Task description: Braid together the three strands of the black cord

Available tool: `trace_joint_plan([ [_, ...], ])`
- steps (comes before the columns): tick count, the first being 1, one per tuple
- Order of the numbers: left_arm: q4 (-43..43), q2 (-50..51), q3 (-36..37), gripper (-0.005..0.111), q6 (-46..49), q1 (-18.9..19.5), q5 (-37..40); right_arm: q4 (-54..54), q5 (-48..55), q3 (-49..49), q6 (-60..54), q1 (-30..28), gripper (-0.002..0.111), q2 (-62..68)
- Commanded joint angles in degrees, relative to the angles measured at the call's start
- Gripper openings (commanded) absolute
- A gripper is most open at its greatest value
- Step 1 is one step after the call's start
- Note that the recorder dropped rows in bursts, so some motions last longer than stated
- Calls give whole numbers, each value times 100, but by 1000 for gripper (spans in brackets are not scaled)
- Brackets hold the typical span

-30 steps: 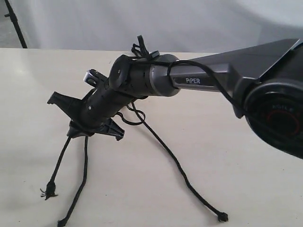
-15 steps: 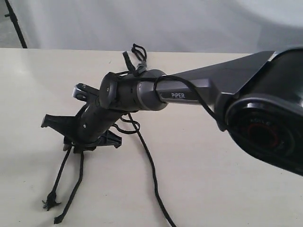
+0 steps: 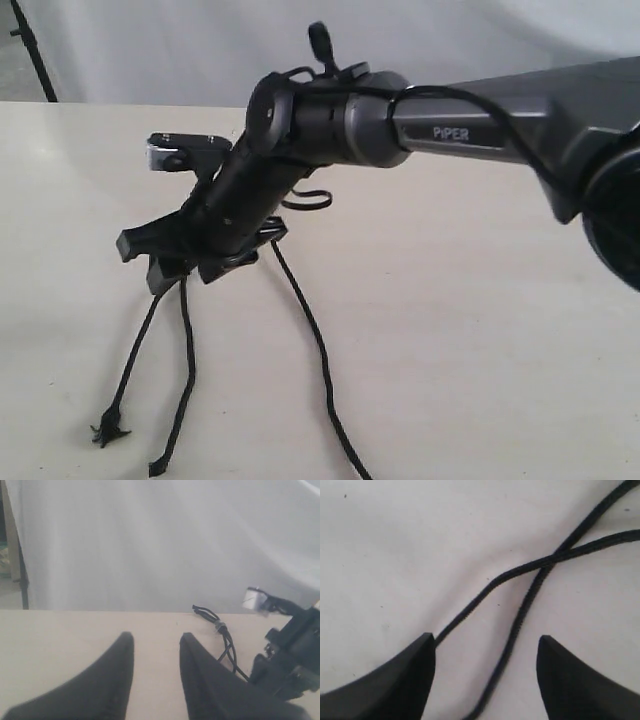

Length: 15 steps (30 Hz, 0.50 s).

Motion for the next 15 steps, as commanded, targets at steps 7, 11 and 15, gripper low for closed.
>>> trace_joint_plan([
  [7,-10,-13,15,31,-4,-33,-57,-1252,580,4,118,413,57,146],
  [11,-10,-13,15,31,-4,-33,-57,-1809,555,4,407,649,57,305],
  [15,-10,-13,15,31,-4,-33,-57,-2379,583,-102,763,829,57,439],
])
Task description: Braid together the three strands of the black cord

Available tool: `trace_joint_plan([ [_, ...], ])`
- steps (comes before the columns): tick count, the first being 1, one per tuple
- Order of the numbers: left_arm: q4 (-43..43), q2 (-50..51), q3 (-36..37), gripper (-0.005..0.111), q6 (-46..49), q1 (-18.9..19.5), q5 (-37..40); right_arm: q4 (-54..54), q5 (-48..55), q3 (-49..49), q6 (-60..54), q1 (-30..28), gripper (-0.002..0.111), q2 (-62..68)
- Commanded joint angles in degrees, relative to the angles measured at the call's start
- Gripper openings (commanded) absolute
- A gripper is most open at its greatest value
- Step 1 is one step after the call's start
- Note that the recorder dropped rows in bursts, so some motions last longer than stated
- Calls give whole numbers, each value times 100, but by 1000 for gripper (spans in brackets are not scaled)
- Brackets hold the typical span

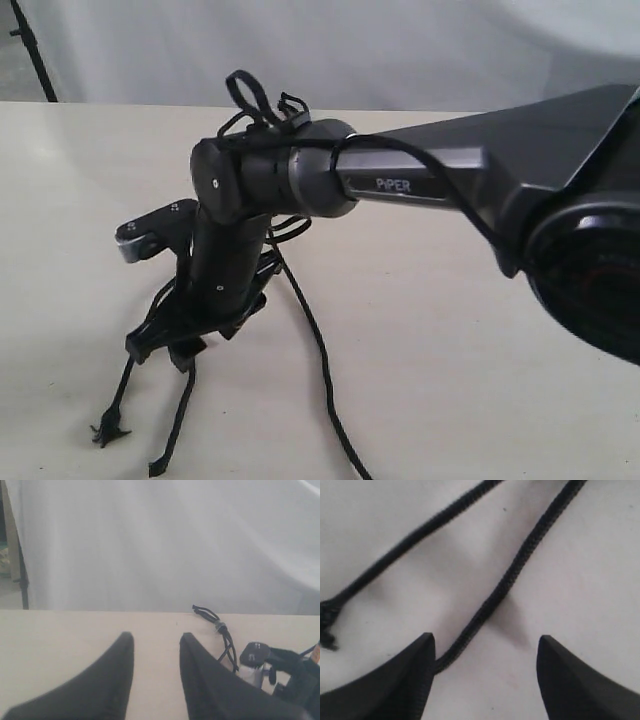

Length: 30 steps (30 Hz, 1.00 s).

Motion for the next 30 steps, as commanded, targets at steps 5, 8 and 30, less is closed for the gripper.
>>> trace_joint_plan([
  [5,-10,-13,15,31,-4,-33,-57,-1285,499,-391,592,402,57,349],
  [8,-10,-13,15,31,-4,-33,-57,-1494,1097,-469,592,411,54,412],
  [30,8,-13,15,31,-4,-33,-57,-2418,2001,325,81,71,-1,179],
])
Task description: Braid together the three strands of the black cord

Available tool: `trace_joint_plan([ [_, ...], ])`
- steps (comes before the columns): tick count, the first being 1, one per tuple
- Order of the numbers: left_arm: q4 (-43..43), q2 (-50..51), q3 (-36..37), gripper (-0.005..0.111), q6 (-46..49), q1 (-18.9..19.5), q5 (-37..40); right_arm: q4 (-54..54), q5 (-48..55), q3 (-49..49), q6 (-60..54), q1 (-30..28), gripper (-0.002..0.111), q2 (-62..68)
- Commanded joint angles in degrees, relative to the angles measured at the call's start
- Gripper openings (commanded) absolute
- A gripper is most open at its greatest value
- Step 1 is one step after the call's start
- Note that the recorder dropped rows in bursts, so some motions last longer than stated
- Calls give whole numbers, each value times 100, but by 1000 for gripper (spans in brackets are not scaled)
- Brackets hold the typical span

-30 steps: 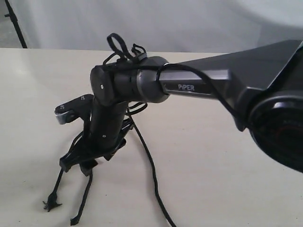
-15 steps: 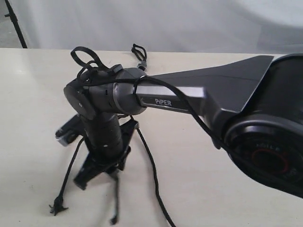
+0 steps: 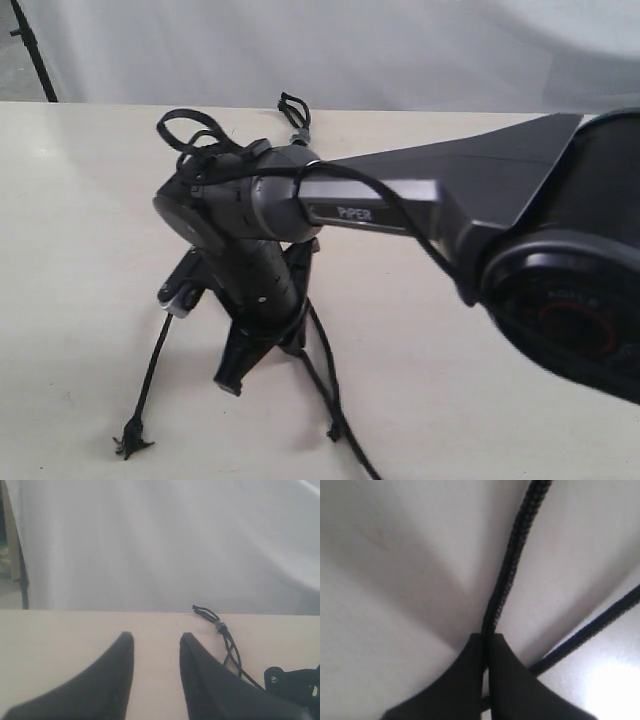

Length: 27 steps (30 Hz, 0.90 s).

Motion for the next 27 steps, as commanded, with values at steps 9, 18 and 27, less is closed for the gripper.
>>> trace_joint_plan([
  [9,8,-13,15,31,-4,-33,-57,445,45,1503,-93,-292,-1,-682],
  [18,8,-13,15,31,-4,-33,-57,499,45,1488,-39,-292,-1,-657],
  [27,8,-13,15,31,-4,-33,-57,499,45,1488,-39,-292,-1,-622],
])
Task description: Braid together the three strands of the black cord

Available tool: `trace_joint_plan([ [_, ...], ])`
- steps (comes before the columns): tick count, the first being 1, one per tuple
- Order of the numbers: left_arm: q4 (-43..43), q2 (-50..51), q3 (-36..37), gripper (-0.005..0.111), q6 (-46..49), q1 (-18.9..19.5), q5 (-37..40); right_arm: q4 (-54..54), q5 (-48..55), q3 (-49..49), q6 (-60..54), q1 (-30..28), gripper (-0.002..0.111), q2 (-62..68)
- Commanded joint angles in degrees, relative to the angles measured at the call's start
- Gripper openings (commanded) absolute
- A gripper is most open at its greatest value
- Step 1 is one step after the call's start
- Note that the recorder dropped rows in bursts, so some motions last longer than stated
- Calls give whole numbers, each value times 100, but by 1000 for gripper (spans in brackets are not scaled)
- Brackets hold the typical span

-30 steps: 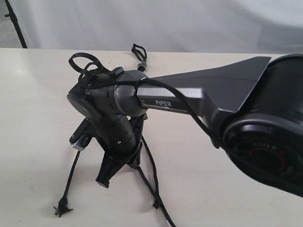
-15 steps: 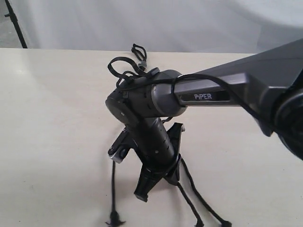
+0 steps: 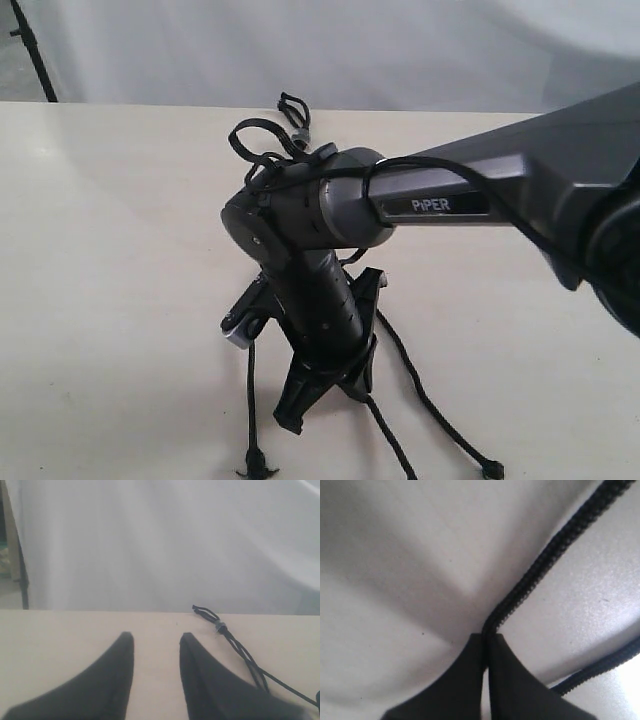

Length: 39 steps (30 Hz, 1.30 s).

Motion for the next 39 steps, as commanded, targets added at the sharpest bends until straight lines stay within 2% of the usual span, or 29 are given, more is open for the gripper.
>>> trace_joint_plan([
  [1,8,-13,15,31,-4,-33,-57,31,-43,32,-26,-18,-1,74],
  [13,8,-13,15,31,-4,-33,-57,-185,-43,32,-136,-18,-1,-201],
  [18,8,-13,15,31,-4,-33,-57,-953,-43,32,-136,-18,-1,-649],
  [25,8,-13,15,31,-4,-33,-57,-3100,-43,32,-136,-139,-1,-791],
  [32,8,-13,15,31,-4,-33,-57,-2954,-1130,32,-66,-1127,-1,-390],
  [36,8,-13,15,31,-4,-33,-57,-2068,-1153,32,-205,-1710,-1,-126],
  [39,8,-13,15,31,-4,-33,-57,-1070,-1036,32,-752,-1955,-1,24],
])
